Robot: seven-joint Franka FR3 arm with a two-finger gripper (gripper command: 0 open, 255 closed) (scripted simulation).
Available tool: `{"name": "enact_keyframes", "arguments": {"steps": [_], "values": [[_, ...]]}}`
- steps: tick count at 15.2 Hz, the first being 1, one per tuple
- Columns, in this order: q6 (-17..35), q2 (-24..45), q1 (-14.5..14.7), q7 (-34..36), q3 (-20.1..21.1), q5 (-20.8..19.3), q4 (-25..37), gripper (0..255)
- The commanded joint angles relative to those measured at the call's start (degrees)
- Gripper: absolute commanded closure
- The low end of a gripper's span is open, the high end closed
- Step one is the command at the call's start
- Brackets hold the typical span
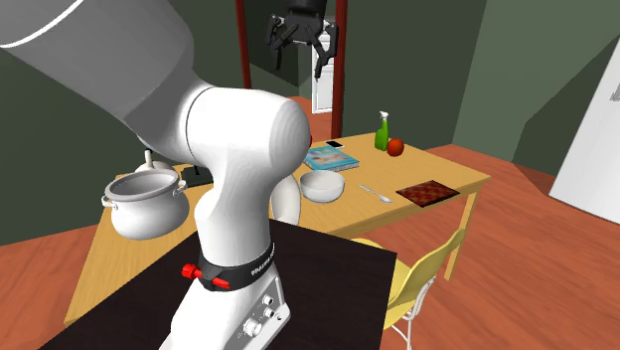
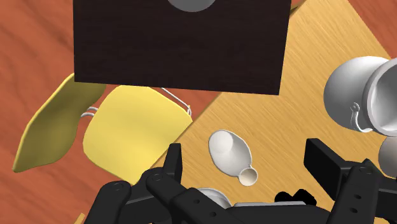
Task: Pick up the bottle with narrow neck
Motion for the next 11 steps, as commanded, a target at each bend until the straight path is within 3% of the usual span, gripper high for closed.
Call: {"name": "enact_keyframes", "arguments": {"steps": [1, 11], "values": [[0.00, 0.00, 0.00, 0.00, 0.00, 0.00, 0.00, 0], [21.48, 12.25, 2.51, 5.88, 7.79, 3.04, -6.97, 0]]}}
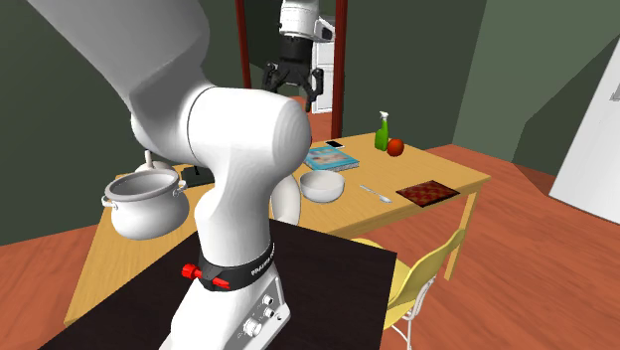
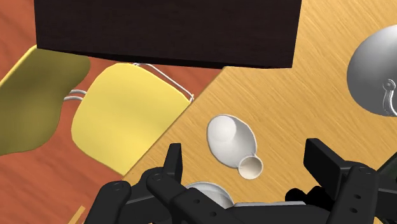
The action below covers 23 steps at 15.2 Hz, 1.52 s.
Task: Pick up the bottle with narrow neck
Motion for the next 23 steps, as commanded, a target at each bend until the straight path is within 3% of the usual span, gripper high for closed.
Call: {"name": "enact_keyframes", "arguments": {"steps": [1, 8, 14, 16, 23], "values": [[4.86, 3.08, 0.55, 1.41, 1.70, 0.52, -1.22, 0], [19.48, 17.56, 1.24, 6.57, 6.71, -0.31, -0.11, 0], [29.97, 31.92, 1.32, 13.14, 9.80, -5.15, 4.33, 0], [32.77, 36.88, 1.60, 15.89, 10.20, -7.77, 6.49, 0], [37.79, 41.75, 1.95, 17.39, 9.77, -9.81, 6.19, 0]]}}
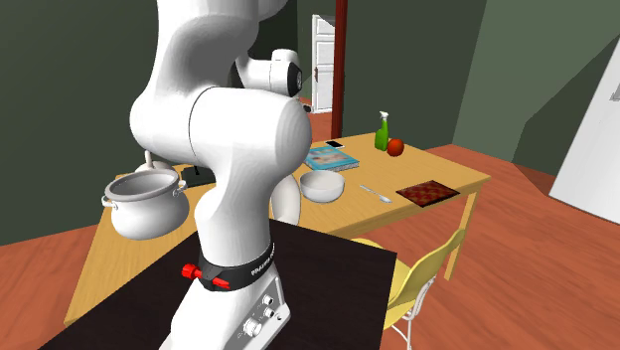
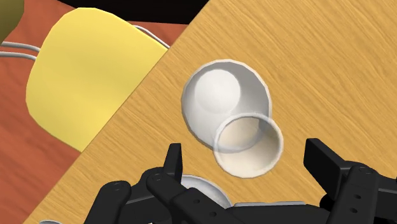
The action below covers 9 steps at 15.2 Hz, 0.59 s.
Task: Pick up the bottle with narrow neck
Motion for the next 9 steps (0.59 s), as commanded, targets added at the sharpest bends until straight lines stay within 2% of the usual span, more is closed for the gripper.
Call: {"name": "enact_keyframes", "arguments": {"steps": [1, 3, 4, 9], "values": [[2.13, 2.08, 0.13, 0.64, -0.21, -0.90, -0.09, 0], [2.13, 2.07, 0.15, 0.64, -0.22, -0.89, -0.09, 0], [2.08, 2.11, 0.17, 0.68, -0.21, -0.90, -0.01, 255], [2.05, 2.03, 0.18, 0.68, -0.19, -0.86, -0.05, 255]]}}
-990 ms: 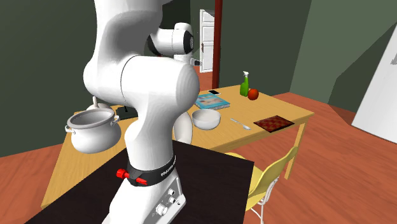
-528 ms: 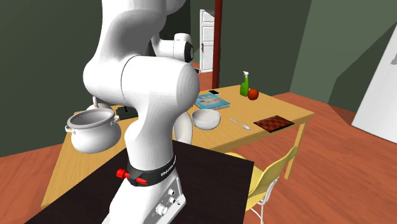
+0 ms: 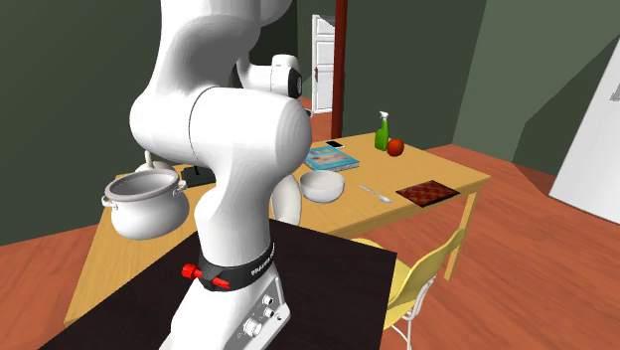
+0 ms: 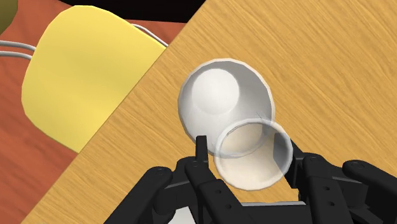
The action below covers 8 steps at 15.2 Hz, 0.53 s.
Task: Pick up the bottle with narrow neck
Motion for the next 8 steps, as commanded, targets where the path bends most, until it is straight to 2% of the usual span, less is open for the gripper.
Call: {"name": "enact_keyframes", "arguments": {"steps": [1, 4, 8], "values": [[0.01, 0.05, 0.02, 0.01, 0.02, 0.01, -0.06, 255], [0.07, 0.10, -0.01, -0.03, -0.01, -0.02, -0.07, 255], [-3.03, -2.85, -0.20, -0.87, 0.33, 1.22, 0.19, 255]]}}
